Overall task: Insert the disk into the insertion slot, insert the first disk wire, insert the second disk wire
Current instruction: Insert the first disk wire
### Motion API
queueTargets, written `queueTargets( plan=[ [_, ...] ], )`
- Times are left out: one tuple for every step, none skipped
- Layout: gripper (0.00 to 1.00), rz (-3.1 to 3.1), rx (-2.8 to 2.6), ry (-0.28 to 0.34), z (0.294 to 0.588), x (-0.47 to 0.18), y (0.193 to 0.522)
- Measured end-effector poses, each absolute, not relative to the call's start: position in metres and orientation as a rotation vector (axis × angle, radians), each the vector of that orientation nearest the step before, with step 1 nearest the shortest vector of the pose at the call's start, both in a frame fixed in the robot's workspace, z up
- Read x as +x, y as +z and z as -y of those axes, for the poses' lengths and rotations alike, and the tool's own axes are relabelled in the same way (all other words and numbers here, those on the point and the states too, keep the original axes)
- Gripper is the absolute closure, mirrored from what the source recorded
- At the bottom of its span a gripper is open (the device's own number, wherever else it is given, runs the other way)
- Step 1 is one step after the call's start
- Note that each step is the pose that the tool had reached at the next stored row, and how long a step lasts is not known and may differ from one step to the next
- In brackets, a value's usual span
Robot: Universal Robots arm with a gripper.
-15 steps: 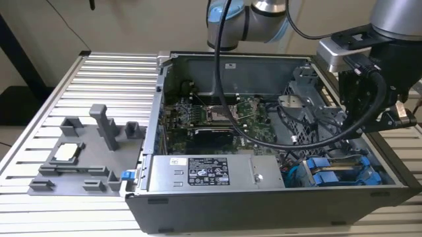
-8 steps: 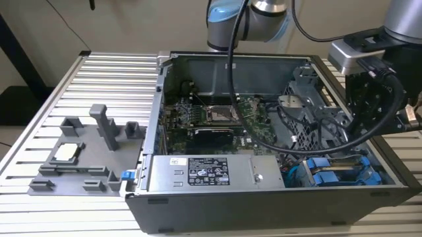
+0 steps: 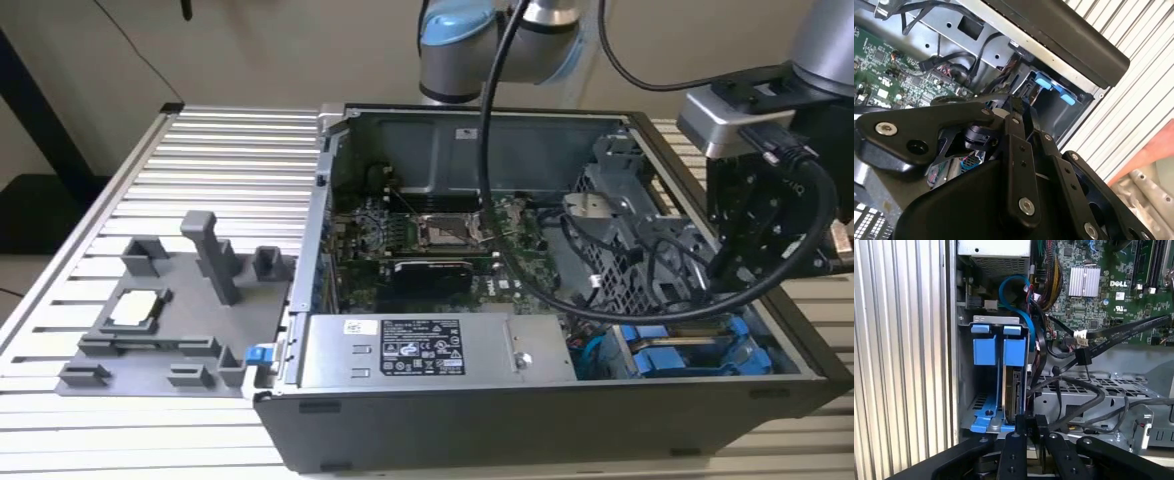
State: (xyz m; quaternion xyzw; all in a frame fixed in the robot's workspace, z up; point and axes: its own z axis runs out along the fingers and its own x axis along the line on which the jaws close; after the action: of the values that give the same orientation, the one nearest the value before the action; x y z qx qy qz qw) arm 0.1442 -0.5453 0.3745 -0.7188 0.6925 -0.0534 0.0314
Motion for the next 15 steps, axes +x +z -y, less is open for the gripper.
queueTargets(
  plan=[
    [0.81,-2.14,-2.221,-0.151,0.545,0.145,0.374],
    [0.81,-2.146,-2.229,-0.136,0.545,0.147,0.374],
    [0.81,-2.153,-2.236,-0.122,0.545,0.149,0.374],
    [0.81,-2.16,-2.243,-0.107,0.545,0.151,0.374],
    [0.81,-2.166,-2.251,-0.092,0.545,0.153,0.374],
    [0.81,-2.172,-2.257,-0.078,0.545,0.155,0.374],
    [0.81,-2.178,-2.264,-0.065,0.545,0.157,0.373],
    [0.81,-2.182,-2.267,-0.057,0.545,0.158,0.373],
    [0.81,-2.183,-2.269,-0.052,0.545,0.159,0.372],
    [0.81,-2.183,-2.268,-0.048,0.545,0.16,0.371],
    [0.81,-2.181,-2.266,-0.043,0.546,0.161,0.371],
    [0.81,-2.179,-2.262,-0.036,0.546,0.161,0.37],
    [0.81,-2.179,-2.257,-0.03,0.546,0.161,0.369],
    [0.81,-2.179,-2.252,-0.025,0.547,0.161,0.369],
    [0.81,-2.18,-2.248,-0.022,0.547,0.161,0.369]
  ],
)
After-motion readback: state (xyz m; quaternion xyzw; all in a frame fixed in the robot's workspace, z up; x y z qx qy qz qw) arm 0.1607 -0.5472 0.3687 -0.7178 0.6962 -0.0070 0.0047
